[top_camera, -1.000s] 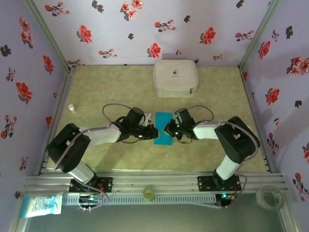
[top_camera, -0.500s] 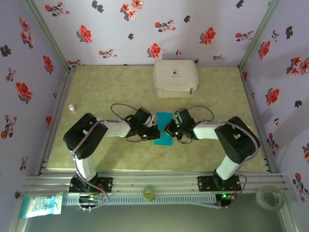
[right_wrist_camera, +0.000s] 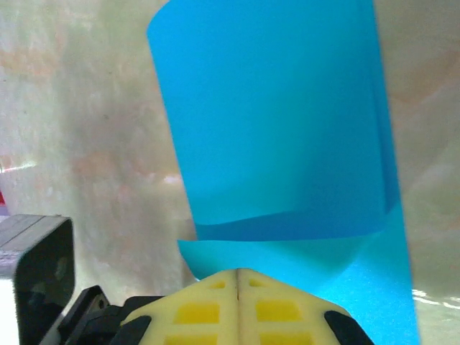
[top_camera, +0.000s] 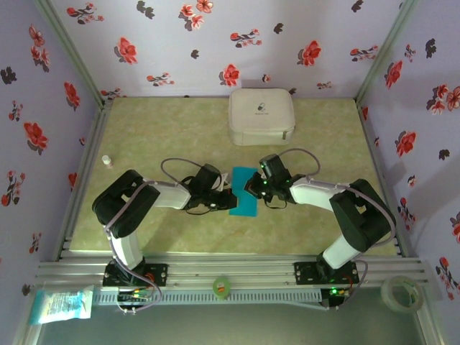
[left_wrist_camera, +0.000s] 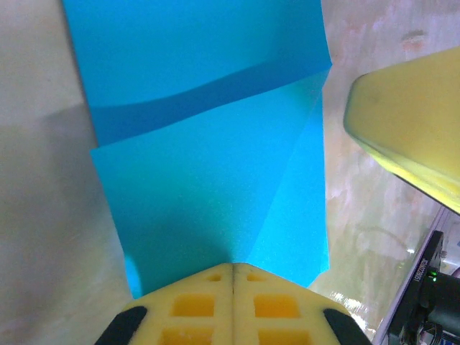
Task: Fold a paper plane with a square sheet of paper (pick it up from the middle)
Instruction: Fold the triangle a second time at the center of the table.
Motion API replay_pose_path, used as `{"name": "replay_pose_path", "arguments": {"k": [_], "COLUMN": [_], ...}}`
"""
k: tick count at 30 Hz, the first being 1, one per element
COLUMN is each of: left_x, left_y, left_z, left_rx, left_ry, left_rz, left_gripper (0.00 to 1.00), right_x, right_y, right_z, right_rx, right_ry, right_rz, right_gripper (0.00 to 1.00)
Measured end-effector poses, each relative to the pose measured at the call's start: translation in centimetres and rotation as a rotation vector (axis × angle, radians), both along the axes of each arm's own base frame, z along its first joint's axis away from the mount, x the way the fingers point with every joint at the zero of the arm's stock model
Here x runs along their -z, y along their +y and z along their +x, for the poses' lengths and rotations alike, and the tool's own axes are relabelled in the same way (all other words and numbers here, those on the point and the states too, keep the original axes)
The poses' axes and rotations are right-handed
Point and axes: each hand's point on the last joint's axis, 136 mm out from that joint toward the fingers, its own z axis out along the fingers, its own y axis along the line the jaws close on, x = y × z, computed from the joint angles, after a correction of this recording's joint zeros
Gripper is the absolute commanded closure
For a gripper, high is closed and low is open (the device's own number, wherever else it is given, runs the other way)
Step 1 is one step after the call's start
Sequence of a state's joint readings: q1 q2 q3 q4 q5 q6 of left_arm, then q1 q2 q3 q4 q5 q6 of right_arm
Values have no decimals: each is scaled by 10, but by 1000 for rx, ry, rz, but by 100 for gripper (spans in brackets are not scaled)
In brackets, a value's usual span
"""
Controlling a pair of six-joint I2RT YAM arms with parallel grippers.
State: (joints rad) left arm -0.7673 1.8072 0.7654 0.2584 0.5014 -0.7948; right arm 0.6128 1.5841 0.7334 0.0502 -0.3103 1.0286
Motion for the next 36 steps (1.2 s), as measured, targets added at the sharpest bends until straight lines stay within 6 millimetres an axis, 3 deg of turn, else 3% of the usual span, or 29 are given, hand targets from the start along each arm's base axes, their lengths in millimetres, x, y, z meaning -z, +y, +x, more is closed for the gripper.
{"name": "replay_pose_path", "arguments": {"k": [4, 9, 16, 31, 36], "left_x": [0, 0, 0, 0, 0], "left_y": [0, 0, 0, -2, -2], "left_z": [0, 0, 0, -2, -2], "left_rx": [0, 0, 0, 13, 13], "left_ry": [0, 0, 0, 12, 12], "left_rz": [0, 0, -1, -16, -17], "left_gripper": [100, 100, 100, 100, 100], "right_x": [8, 32, 32, 31, 13], "right_y": [10, 10, 4, -46, -54], "right_z": [-10, -16, -9, 25, 27], "right_rx": [-31, -19, 16, 175, 201], "right_ry": [20, 74, 76, 51, -13], "right_rz": [-8, -47, 1, -8, 7], "right_gripper": [99, 100, 100, 100, 100]}}
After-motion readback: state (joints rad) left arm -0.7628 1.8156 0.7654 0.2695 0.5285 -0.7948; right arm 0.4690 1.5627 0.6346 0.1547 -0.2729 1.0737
